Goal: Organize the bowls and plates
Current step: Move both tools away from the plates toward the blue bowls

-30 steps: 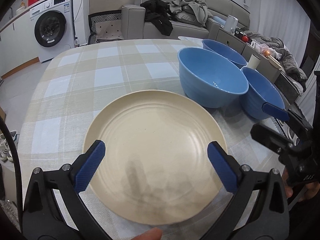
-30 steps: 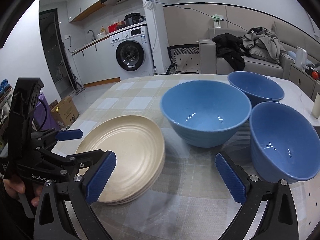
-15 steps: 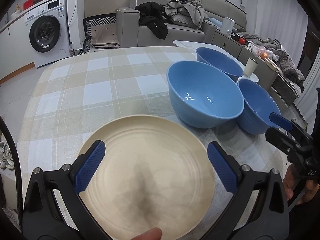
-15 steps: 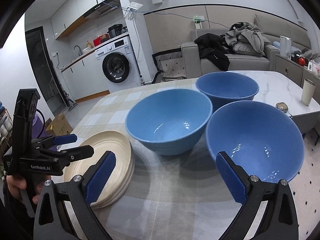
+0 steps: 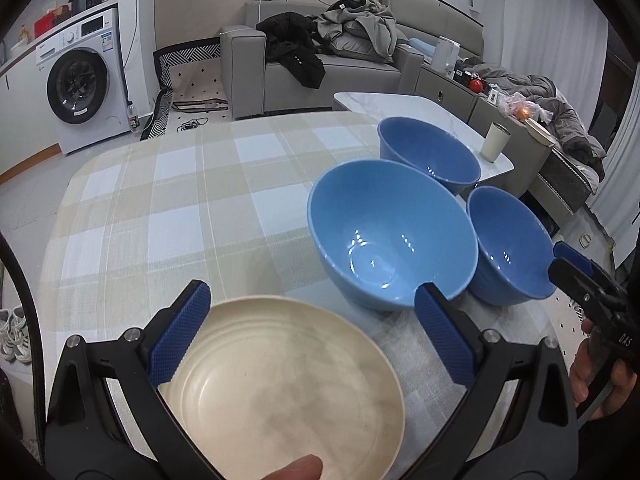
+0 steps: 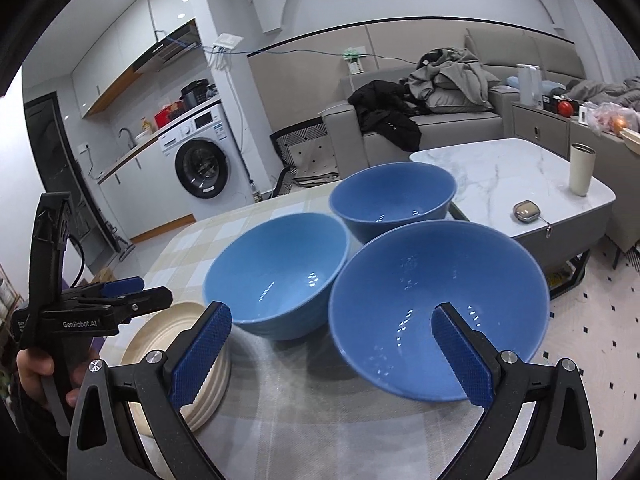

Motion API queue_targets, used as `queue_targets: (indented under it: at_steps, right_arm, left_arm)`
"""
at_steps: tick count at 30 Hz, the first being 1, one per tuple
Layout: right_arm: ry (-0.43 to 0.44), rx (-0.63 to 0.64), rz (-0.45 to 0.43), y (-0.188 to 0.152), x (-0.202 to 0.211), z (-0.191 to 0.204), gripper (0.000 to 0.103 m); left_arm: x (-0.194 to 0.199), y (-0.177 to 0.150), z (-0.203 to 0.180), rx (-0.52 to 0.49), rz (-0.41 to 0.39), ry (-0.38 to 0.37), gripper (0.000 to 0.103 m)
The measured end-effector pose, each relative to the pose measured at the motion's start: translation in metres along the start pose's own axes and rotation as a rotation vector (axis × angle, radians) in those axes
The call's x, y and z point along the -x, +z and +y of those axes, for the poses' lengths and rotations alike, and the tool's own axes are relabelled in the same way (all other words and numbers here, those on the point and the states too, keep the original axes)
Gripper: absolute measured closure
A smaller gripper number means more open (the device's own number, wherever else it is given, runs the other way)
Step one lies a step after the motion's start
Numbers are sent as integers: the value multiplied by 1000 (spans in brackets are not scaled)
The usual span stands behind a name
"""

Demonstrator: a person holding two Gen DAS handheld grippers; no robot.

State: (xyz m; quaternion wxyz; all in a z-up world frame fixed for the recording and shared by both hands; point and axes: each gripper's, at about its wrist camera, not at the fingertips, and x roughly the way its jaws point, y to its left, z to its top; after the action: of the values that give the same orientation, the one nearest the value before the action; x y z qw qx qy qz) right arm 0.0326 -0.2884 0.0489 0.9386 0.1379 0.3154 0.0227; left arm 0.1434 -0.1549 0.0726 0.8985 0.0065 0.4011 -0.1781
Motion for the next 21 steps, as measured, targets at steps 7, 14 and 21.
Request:
queue_targets:
  at_steps: [7, 14, 21]
  right_arm:
    - [-60, -44, -3, 21, 2, -19, 1]
    - [-119, -38, 0, 42, 2, -28, 1]
    - [-160, -32, 17, 69, -1, -33, 1]
  left_arm:
    - [1, 27, -14, -34, -28, -4, 1]
    - [-1, 56, -32, -70, -43, -14, 1]
    - [-8, 86, -54, -109, -46, -42, 1]
